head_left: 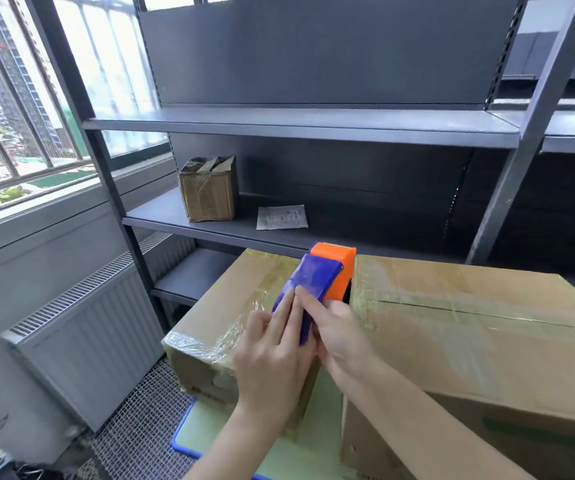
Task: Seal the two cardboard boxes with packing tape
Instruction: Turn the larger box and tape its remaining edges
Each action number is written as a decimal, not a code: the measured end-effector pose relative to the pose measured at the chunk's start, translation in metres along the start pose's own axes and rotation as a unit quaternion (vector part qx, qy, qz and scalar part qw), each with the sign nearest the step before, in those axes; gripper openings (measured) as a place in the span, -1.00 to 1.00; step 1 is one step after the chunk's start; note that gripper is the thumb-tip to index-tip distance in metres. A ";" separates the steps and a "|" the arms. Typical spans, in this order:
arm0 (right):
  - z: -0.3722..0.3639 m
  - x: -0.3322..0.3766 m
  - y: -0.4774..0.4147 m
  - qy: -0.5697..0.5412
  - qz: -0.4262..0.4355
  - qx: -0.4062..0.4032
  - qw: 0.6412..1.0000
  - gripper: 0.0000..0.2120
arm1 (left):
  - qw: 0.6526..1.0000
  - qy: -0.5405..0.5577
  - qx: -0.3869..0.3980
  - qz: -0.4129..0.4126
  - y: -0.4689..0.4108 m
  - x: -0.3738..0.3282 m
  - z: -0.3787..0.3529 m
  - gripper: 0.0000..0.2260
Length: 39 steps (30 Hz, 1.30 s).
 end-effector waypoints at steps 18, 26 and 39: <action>0.156 0.091 0.042 0.217 0.042 -0.006 0.975 -0.66 | 0.565 0.563 0.418 0.436 -0.102 -0.067 -0.048 -0.71; 0.213 0.108 0.039 0.235 0.066 -0.027 0.969 -0.61 | 0.510 0.608 0.436 0.425 -0.089 -0.112 -0.049 -0.78; 0.221 0.111 0.039 0.394 0.218 0.025 0.893 -0.82 | 0.564 0.537 0.378 0.501 -0.085 -0.127 -0.047 -0.83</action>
Point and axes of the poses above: each hand's wrist, its own y-axis away from the middle knuckle, its own z-axis out of the back of the hand, x = y × z, the point moved 2 cm from there along -y, towards the middle knuckle, and after that the axes turned 3 degrees about -y, right-handed, at the moved point
